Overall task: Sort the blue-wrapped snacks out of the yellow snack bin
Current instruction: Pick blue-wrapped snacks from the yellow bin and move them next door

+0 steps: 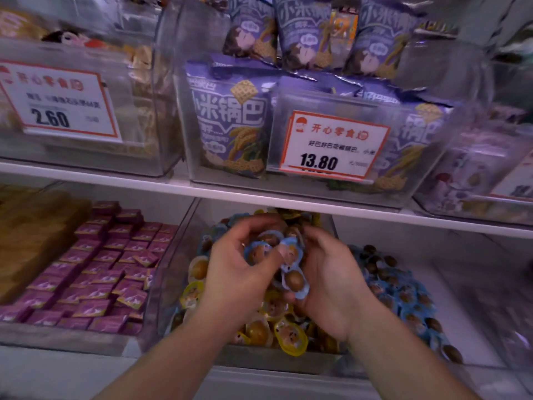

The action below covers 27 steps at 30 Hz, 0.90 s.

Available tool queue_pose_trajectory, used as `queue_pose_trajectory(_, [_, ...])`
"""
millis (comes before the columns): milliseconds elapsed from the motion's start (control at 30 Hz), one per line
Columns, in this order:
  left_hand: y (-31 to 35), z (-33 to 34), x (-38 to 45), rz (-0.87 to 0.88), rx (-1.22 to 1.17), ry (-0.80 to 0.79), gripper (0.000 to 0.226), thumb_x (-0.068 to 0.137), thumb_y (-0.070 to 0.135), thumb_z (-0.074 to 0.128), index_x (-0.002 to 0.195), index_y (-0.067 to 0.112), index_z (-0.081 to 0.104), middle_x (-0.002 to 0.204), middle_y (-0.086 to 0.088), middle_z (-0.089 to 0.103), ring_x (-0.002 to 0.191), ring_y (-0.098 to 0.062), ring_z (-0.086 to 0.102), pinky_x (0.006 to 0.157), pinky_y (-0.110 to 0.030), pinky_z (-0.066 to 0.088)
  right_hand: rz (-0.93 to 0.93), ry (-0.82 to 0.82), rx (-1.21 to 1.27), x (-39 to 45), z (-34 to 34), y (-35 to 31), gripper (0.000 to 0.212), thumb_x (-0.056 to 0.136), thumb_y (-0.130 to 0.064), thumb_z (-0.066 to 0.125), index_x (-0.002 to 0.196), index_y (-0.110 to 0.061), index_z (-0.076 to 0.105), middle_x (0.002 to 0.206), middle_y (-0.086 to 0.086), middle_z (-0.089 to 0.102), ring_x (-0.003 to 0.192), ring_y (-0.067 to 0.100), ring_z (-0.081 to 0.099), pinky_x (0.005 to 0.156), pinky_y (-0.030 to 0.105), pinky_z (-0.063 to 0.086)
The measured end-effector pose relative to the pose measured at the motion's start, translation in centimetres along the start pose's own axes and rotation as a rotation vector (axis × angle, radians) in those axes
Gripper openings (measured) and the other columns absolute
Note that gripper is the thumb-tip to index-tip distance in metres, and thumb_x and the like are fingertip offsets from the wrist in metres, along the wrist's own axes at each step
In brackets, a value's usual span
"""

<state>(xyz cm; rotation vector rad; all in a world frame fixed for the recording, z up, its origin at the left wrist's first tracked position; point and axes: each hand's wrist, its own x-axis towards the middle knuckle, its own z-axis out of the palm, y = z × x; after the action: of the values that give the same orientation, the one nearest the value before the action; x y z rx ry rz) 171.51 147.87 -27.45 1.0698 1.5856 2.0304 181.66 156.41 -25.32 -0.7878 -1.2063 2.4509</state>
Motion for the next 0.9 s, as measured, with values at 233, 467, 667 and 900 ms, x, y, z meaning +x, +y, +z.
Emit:
queue_pose_trajectory(233, [-0.2, 2.7, -1.4, 0.162, 0.348, -0.241, 0.067, 0.082, 0.030, 0.068, 0.135, 0.052, 0.033, 0.134, 0.012, 0.050, 0.130, -0.009, 0.048, 0.108, -0.035, 0.042, -0.036, 0.010, 0.067, -2.4, -1.4, -0.2, 0.036, 0.093, -0.041, 0.058, 0.116, -0.018, 0.073, 0.117, 0.011, 0.072, 0.092, 0.020, 0.070, 0.055, 0.027, 0.049])
queue_pose_trajectory(467, [0.1, 4.5, -1.7, 0.286, 0.437, -0.471, 0.071, 0.088, 0.048, 0.054, 0.148, 0.039, 0.017, 0.156, 0.012, 0.028, 0.146, -0.006, 0.025, 0.119, -0.037, 0.028, -0.323, 0.263, -0.205, -4.8, -2.7, -0.2, 0.012, 0.092, -0.017, 0.064, 0.097, -0.020, 0.075, 0.092, 0.011, 0.077, 0.082, 0.021, 0.074, 0.047, 0.023, 0.048])
queue_pose_trajectory(667, [-0.4, 4.7, -1.1, 0.288, 0.447, -0.397, 0.059, 0.090, 0.063, 0.050, 0.144, 0.048, 0.031, 0.145, 0.030, 0.039, 0.135, 0.010, 0.035, 0.105, -0.006, 0.028, -0.363, 0.400, -0.070, -5.3, -7.0, -2.3, 0.014, 0.089, -0.019, 0.070, 0.097, -0.008, 0.074, 0.089, 0.019, 0.073, 0.074, 0.024, 0.070, 0.045, 0.025, 0.048])
queue_pose_trajectory(900, [-2.0, 3.2, 0.3, 0.265, 0.696, -0.396, 0.038, 0.095, 0.057, 0.043, 0.124, 0.039, 0.060, 0.130, 0.023, 0.053, 0.124, 0.002, 0.048, 0.105, -0.037, 0.044, -0.293, 0.565, -0.060, -3.1, -16.2, -7.5, 0.024, 0.097, -0.022, 0.055, 0.108, -0.005, 0.068, 0.116, 0.025, 0.061, 0.097, 0.028, 0.058, 0.089, 0.044, 0.051])
